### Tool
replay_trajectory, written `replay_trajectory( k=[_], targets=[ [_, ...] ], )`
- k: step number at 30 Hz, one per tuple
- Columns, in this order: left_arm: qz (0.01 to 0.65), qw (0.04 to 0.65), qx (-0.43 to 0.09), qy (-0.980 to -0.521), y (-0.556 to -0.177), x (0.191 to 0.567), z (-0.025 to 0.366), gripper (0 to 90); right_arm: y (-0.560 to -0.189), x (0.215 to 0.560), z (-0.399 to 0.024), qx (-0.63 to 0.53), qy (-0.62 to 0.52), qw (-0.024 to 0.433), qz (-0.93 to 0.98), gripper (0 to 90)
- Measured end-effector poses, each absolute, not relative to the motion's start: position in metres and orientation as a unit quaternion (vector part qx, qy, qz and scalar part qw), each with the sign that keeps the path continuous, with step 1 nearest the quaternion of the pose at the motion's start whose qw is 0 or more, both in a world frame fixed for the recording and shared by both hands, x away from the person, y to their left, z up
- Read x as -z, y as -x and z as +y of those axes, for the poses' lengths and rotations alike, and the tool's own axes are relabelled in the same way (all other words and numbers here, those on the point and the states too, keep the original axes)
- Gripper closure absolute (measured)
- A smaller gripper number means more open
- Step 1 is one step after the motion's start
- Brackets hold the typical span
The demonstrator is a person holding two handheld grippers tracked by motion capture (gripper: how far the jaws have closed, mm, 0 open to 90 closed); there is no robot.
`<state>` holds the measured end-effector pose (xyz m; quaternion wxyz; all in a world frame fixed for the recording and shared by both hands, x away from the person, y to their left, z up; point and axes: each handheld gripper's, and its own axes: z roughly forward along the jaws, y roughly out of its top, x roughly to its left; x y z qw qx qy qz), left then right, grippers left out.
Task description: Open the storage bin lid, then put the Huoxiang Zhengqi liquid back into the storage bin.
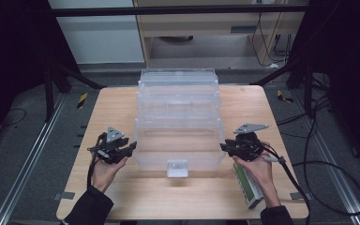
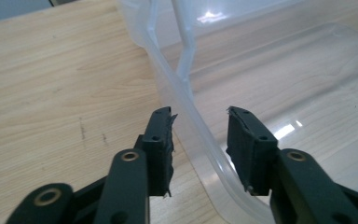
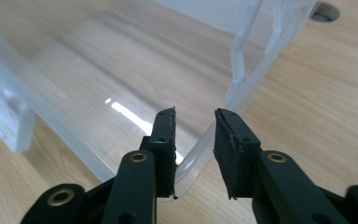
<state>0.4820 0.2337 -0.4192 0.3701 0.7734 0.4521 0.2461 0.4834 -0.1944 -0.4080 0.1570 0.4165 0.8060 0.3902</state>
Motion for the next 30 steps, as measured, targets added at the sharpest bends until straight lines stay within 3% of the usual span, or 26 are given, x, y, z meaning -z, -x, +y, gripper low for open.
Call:
replay_trajectory(
  k=[11,18,30],
  targets=[
    [0.467,0.414,-0.269,-0.734,-0.466,0.392,0.271,40.9,-0.469,0.379,-0.223,-0.428,-0.444,0.169,0.769,52.3],
    [0.497,0.405,-0.292,-0.709,-0.465,0.394,0.296,38.5,-0.458,0.365,-0.235,-0.401,-0.459,0.184,0.771,51.7],
    [0.534,0.383,-0.285,-0.698,-0.475,0.413,0.323,36.3,-0.452,0.350,-0.239,-0.358,-0.478,0.183,0.781,47.6]
  ],
)
